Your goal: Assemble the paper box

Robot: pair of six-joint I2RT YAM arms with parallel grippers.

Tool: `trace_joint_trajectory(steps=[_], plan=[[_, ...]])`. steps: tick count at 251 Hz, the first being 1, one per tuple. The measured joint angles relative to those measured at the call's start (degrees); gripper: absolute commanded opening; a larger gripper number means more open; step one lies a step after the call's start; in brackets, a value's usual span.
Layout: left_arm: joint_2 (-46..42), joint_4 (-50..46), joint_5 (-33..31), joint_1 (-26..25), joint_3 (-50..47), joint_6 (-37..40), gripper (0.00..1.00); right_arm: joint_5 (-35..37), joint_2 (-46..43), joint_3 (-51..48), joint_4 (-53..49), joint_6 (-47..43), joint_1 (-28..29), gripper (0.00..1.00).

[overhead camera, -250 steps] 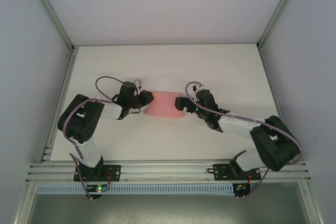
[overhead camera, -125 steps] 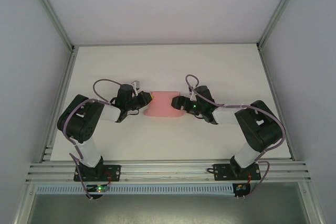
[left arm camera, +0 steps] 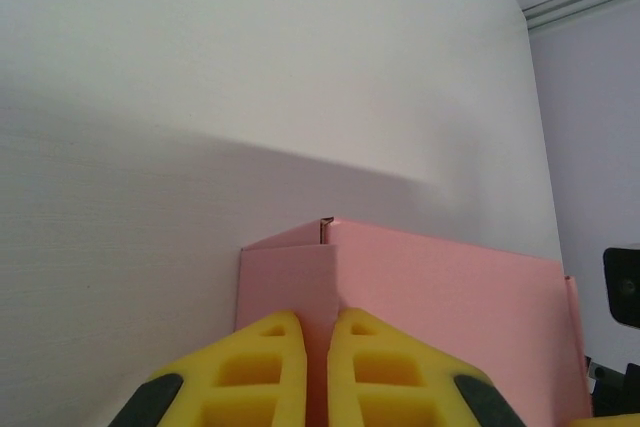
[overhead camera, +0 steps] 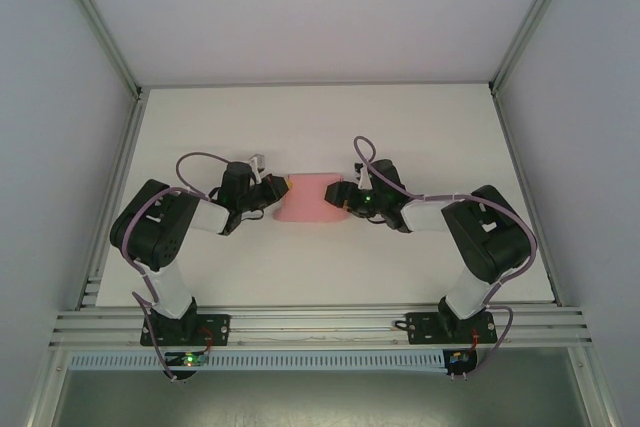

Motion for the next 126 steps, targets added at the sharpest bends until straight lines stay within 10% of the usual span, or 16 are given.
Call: trace_joint_trajectory(steps=[48, 70, 100, 126], plan=[[0.0, 0.13, 0.52, 0.2, 0.02, -0.13, 0.11, -0.46, -0.24, 0.0, 0.33, 1.18, -0.42, 0.43], [-0.04, 0.09, 1.01, 0.2, 0.2, 0.22, 0.36, -0.37, -0.98, -0.02, 0.11, 1.4, -0.57, 0.43], [-2.64, -4.5, 0.55, 0.09, 1.33, 3.28, 0.98, -0.63, -3.58, -0.26, -0.52, 1.4, -0.96, 0.43], [-9.38, -14.29, -2.32, -0.72, 4.87, 10.58, 1.0, -1.44, -7.15, -0.72, -0.46, 1.6, -1.9, 0.43]])
